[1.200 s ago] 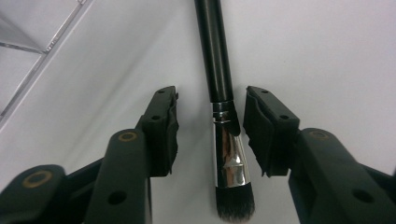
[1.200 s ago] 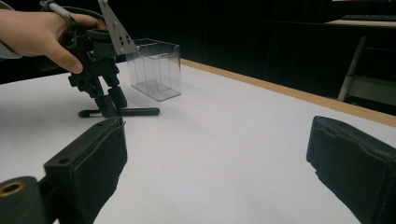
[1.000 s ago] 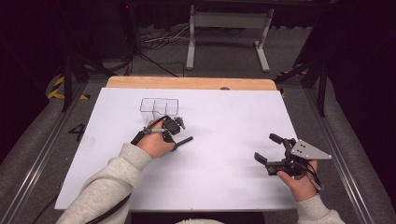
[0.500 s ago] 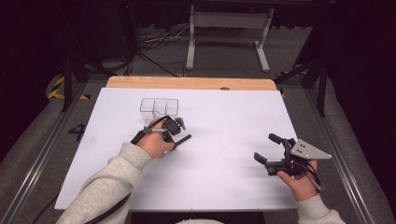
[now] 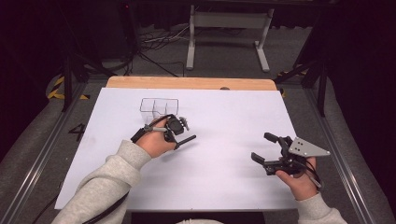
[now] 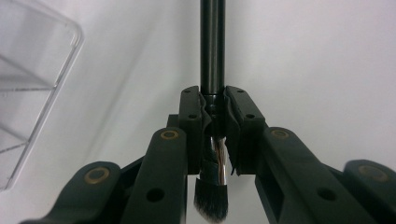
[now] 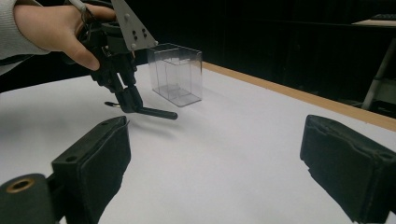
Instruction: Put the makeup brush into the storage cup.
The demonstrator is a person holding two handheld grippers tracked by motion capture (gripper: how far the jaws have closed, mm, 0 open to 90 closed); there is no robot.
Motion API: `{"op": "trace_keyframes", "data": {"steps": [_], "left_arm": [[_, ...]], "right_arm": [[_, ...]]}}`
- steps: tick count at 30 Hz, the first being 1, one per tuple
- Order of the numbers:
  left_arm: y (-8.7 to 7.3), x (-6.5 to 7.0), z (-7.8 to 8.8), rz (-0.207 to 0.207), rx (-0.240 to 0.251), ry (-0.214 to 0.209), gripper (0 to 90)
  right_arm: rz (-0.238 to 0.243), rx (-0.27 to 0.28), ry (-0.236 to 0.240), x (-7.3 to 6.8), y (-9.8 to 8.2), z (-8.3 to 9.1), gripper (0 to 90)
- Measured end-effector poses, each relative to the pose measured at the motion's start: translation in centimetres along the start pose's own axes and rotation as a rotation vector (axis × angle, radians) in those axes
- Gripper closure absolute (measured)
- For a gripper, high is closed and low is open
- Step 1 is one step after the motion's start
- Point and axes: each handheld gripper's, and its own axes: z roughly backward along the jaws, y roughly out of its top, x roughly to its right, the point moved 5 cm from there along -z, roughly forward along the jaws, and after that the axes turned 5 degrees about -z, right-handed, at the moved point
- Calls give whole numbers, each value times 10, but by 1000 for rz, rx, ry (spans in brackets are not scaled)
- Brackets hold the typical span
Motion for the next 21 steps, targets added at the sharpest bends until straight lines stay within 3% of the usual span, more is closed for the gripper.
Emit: {"op": "trace_keyframes", "data": {"steps": [3,17,21], "left_arm": [[5,9,7,-55,22,-42,780],[18,46,30,-285,14,-110,780],[21,54,34,-319,17,-121,780]], "right_arm": [[-1,-10,23,-2,4,-1,104],[16,-32,121,-18,19,-11,100],[20,-36,141,-21,23,-12,97]]}}
